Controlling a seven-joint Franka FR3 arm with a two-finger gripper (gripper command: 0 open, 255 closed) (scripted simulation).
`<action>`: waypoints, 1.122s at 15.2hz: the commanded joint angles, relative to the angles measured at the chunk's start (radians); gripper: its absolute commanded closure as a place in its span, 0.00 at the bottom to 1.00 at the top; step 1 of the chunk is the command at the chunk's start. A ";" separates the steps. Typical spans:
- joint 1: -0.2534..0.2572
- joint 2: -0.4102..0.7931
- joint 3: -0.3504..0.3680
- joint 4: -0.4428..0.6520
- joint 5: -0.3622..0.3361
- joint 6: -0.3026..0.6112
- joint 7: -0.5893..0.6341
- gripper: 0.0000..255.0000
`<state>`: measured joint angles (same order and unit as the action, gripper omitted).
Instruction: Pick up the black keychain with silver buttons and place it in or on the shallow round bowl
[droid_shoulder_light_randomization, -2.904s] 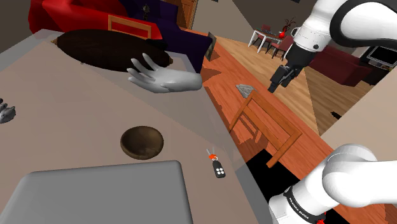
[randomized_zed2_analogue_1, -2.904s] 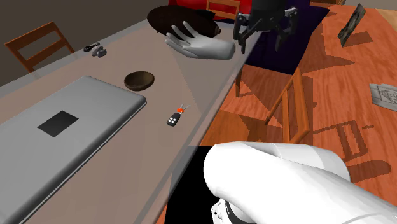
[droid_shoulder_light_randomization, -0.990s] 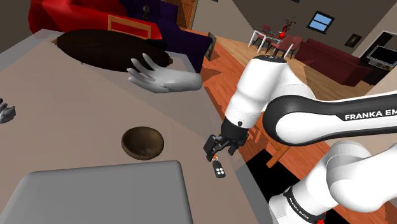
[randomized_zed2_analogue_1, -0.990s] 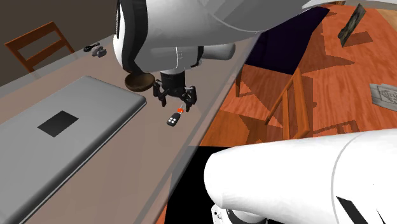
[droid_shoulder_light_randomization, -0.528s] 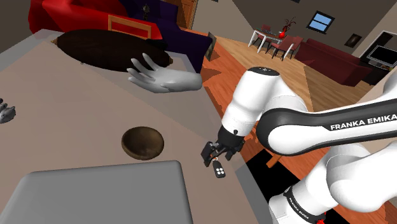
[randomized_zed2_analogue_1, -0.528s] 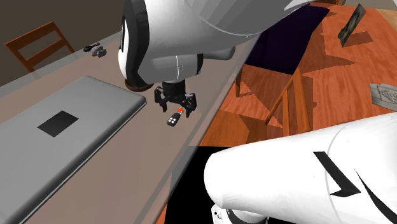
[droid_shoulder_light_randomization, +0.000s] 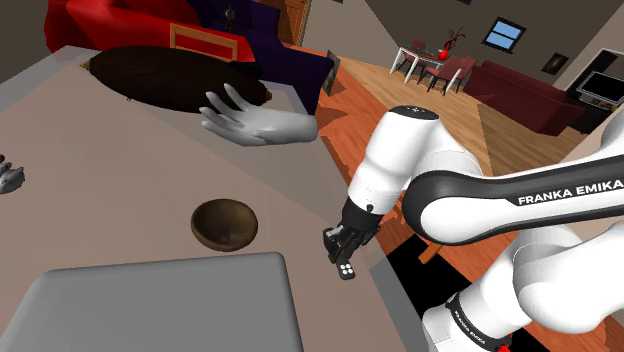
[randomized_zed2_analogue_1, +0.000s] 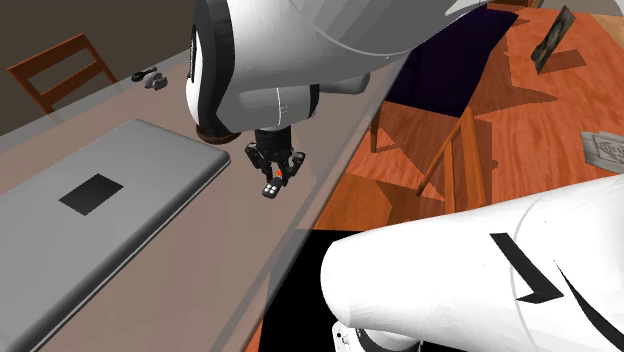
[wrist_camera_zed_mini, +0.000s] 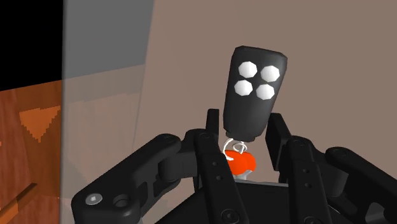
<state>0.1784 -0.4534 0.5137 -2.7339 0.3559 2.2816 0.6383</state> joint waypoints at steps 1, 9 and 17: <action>0.000 0.000 0.000 0.000 0.000 0.000 0.000 1.00; 0.001 -0.012 -0.004 0.006 -0.001 -0.018 0.000 1.00; 0.005 -0.091 -0.039 0.065 -0.014 -0.156 0.001 1.00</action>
<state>0.1823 -0.5354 0.4793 -2.6757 0.3431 2.1429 0.6393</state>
